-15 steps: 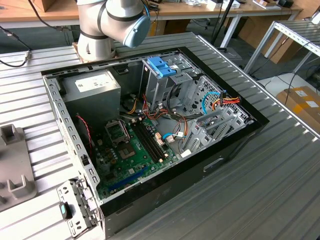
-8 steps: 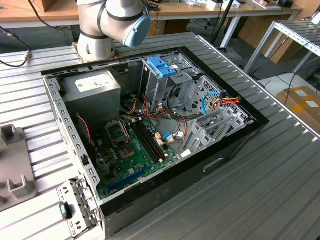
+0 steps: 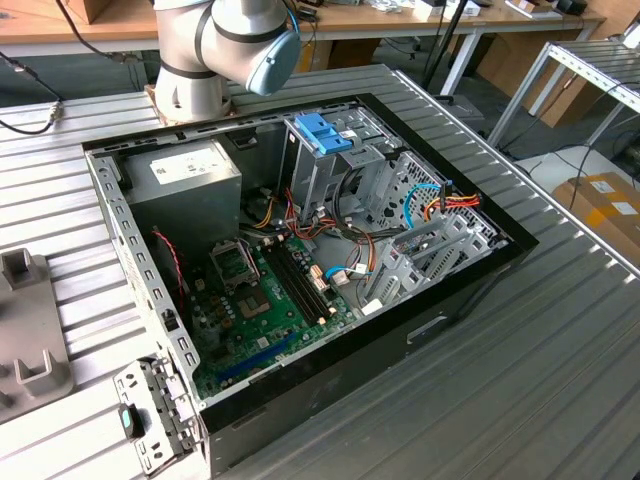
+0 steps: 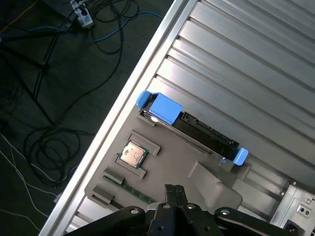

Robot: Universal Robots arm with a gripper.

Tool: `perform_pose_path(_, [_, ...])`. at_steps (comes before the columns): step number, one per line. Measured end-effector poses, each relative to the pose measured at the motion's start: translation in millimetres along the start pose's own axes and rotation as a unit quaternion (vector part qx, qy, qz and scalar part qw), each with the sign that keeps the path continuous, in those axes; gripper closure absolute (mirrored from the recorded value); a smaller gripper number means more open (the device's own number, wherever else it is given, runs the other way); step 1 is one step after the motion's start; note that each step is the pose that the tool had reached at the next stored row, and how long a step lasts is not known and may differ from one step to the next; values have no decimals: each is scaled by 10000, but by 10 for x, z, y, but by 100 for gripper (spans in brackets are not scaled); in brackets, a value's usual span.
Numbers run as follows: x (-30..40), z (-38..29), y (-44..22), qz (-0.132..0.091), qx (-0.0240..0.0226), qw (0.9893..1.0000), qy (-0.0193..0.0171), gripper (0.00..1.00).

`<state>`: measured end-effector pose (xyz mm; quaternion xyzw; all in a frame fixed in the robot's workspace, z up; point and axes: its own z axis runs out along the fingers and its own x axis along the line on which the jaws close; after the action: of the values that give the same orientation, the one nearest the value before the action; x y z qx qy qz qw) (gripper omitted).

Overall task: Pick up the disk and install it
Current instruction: 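Pick up the disk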

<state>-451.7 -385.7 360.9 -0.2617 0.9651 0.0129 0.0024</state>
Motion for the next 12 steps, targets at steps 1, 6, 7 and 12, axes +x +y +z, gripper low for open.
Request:
perform_pose_path(1, [0, 0, 0, -32, 0, 10000, 1, 90])
perform_pose_path(6, [0, 0, 0, -217, -1, 9998, 6, 90])
perform_pose_path(7, [0, -1, 0, -245, -1, 9997, 7, 90])
perform_pose_path(12, [0, 0, 0, -420, -2, 9991, 12, 90])
